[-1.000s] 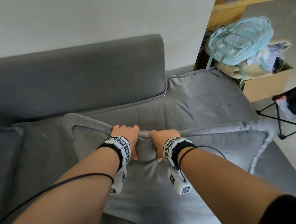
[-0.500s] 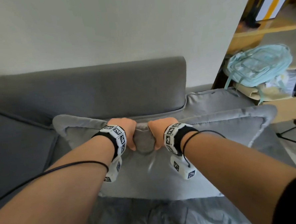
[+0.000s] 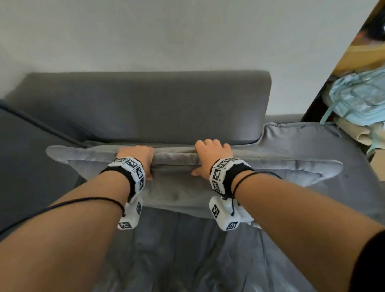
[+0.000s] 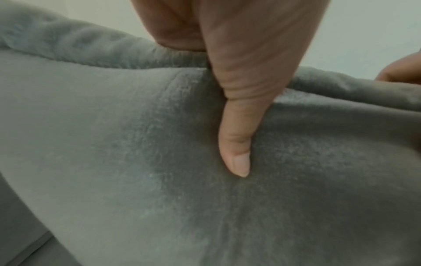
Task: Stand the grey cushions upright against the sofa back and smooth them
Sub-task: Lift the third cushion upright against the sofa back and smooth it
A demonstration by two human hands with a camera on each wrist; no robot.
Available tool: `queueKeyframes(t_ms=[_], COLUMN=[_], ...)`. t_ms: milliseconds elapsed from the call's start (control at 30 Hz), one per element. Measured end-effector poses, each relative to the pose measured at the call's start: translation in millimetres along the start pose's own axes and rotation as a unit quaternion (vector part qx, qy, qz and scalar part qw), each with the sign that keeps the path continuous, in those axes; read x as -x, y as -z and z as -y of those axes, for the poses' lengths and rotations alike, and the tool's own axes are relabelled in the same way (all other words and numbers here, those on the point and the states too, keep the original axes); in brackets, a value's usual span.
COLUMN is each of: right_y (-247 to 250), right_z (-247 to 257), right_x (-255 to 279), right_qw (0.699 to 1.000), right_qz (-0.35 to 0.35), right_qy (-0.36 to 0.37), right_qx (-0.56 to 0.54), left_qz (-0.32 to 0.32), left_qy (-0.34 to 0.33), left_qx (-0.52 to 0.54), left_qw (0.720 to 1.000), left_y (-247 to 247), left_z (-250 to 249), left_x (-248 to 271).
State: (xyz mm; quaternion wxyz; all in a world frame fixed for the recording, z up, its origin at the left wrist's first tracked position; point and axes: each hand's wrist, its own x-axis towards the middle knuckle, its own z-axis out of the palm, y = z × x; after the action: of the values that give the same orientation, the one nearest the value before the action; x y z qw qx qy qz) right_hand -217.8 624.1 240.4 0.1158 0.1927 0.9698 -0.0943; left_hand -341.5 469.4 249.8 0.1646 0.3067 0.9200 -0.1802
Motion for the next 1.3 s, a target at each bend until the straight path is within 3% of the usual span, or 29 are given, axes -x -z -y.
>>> queueKeyframes(t_ms=[133, 233, 400, 667, 867, 967, 1167, 1300], right_y=[-5, -8, -11, -16, -16, -15, 0, 32], right_z=[-8, -36, -63, -73, -78, -78, -56, -34], right_x=[-11, -22, -31, -65, -108, -125, -173, -215], right_qw=[0.998, 0.999, 0.993, 0.996, 0.996, 0.995, 0.994, 0.995], right_qz=[-0.061, -0.014, 0.084, 0.054, 0.04, 0.045, 0.047, 0.045], right_qy=[-0.003, -0.029, 0.045, 0.027, -0.014, -0.035, -0.072, -0.052], right_qx=[0.026, 0.008, 0.068, 0.065, 0.077, 0.085, 0.069, 0.077], left_qz=[-0.01, 0.014, 0.031, 0.075, 0.071, 0.042, 0.025, 0.034], left_qy=[0.008, 0.02, 0.027, 0.011, -0.024, -0.052, -0.107, -0.11], left_qx=[0.004, -0.001, 0.001, 0.014, 0.022, 0.009, 0.006, -0.002], left_qw=[1.0, 1.0, 0.999, 0.997, 0.997, 0.998, 0.994, 0.993], left_y=[8, 4, -2, 8, -4, 10, 45, 72], left_z=[-12, -21, -25, -26, -20, -20, 11, 52], left_x=[-22, -36, -51, -95, -181, -177, -207, -235])
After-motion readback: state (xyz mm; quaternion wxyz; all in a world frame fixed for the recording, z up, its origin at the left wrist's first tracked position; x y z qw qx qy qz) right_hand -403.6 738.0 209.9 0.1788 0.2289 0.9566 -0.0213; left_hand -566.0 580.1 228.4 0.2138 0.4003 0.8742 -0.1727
